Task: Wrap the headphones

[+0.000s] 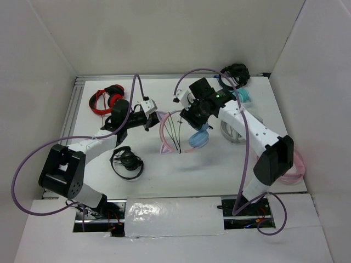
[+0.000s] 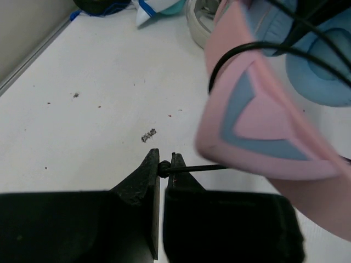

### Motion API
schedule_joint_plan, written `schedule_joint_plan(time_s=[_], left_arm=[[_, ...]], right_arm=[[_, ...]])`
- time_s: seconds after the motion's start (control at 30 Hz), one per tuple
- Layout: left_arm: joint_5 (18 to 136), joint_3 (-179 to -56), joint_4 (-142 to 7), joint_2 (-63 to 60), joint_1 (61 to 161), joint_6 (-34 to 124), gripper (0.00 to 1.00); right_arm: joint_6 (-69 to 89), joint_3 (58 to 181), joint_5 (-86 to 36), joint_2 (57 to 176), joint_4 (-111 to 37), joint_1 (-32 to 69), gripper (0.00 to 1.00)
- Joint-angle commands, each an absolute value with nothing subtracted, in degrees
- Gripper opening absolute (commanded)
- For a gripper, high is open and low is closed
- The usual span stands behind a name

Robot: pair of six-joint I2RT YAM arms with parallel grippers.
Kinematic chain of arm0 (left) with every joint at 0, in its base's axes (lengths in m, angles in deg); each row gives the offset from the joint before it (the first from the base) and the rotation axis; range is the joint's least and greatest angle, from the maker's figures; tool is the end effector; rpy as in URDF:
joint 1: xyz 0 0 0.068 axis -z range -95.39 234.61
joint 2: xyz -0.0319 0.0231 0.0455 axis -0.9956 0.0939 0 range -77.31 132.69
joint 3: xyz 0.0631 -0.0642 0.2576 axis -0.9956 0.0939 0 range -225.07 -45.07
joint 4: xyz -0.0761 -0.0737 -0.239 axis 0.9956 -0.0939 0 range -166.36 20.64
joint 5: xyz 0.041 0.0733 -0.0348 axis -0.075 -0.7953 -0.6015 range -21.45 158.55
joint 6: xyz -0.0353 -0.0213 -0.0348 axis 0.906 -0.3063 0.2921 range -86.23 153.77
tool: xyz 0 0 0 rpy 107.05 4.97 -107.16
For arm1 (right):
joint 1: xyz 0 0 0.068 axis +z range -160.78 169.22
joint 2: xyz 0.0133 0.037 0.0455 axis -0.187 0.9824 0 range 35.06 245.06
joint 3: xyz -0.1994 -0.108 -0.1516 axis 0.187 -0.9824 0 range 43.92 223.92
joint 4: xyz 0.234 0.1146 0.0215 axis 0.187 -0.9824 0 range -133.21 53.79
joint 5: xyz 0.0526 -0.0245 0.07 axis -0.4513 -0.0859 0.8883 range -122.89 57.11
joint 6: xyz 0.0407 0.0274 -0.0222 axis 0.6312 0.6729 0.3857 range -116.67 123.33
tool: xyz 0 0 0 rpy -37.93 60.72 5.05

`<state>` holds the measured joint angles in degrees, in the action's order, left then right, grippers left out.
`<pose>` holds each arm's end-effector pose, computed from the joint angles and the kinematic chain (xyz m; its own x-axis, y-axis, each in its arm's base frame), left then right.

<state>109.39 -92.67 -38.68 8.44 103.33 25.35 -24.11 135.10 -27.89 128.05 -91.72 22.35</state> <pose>0.3053 -0.1281 0.2595 0.0037 0.1158 -0.9933 0.8656 0.4969 0.0612 0.2828 0.1882 0.3372 -0.3565 -0.7809 -0.5130 -0.8430 0.5056 -0.1837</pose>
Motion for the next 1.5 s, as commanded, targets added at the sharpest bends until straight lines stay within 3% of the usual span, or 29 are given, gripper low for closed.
schedule_joint_plan(time_s=[0.0, 0.5, 0.9, 1.2, 1.4, 1.47], left_arm=[[110.7, -92.6, -39.2, 8.0, 102.6, 18.2, 0.00], [120.9, -105.7, -60.7, 19.4, 101.8, 9.1, 0.00], [129.8, -114.7, -68.3, 28.2, 100.8, 1.5, 0.00], [128.0, -116.5, -74.8, 30.4, 99.7, -0.7, 0.01], [130.1, -122.1, -81.6, 34.4, 99.4, -1.7, 0.21], [129.5, -122.4, -82.3, 35.2, 99.3, -1.7, 0.24]], right_arm=[[-29.0, 134.5, -30.2, 129.3, -94.7, 22.5, 0.00], [-36.9, 125.6, -33.2, 131.5, -90.3, 23.4, 0.00], [-38.9, 125.8, -36.3, 137.3, -90.3, 28.8, 0.00], [-36.5, 130.1, -39.4, 145.2, -95.4, 29.4, 0.00], [-34.8, 133.5, -40.4, 149.1, -98.4, 29.7, 0.00], [-34.4, 133.5, -40.5, 149.2, -98.5, 29.8, 0.00]])
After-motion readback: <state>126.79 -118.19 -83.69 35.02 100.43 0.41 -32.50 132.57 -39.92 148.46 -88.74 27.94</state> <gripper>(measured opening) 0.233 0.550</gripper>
